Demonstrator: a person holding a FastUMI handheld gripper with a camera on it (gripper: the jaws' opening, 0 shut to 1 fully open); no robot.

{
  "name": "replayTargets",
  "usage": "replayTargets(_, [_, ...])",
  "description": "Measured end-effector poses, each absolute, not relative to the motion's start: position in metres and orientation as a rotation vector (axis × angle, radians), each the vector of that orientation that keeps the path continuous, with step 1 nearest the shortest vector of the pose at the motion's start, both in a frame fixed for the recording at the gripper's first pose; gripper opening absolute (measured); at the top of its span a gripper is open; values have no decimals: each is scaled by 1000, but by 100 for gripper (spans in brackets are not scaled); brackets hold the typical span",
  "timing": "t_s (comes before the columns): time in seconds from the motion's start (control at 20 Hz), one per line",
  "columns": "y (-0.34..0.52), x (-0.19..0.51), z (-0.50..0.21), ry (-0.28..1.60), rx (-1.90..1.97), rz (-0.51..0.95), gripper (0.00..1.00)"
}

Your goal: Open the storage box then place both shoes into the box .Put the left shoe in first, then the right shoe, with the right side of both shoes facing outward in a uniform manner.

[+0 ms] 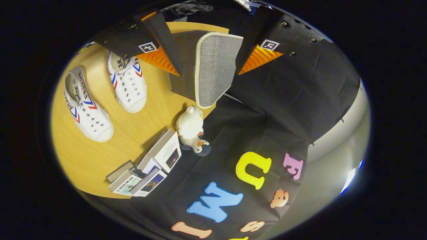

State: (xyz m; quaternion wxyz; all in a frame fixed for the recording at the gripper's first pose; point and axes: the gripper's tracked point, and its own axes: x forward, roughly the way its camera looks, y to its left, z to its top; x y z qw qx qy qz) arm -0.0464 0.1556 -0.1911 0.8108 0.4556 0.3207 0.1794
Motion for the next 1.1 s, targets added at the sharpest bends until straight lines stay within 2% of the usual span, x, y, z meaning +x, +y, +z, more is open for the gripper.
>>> replayTargets(0.65, [202, -58, -231, 872, 1201, 439, 95])
replayTargets(0.75, [208, -59, -234, 890, 1230, 444, 86])
replayTargets(1.0, [224, -67, -240, 941, 1213, 484, 86])
replayTargets(1.1, [223, -64, -246, 935, 1206, 453, 60])
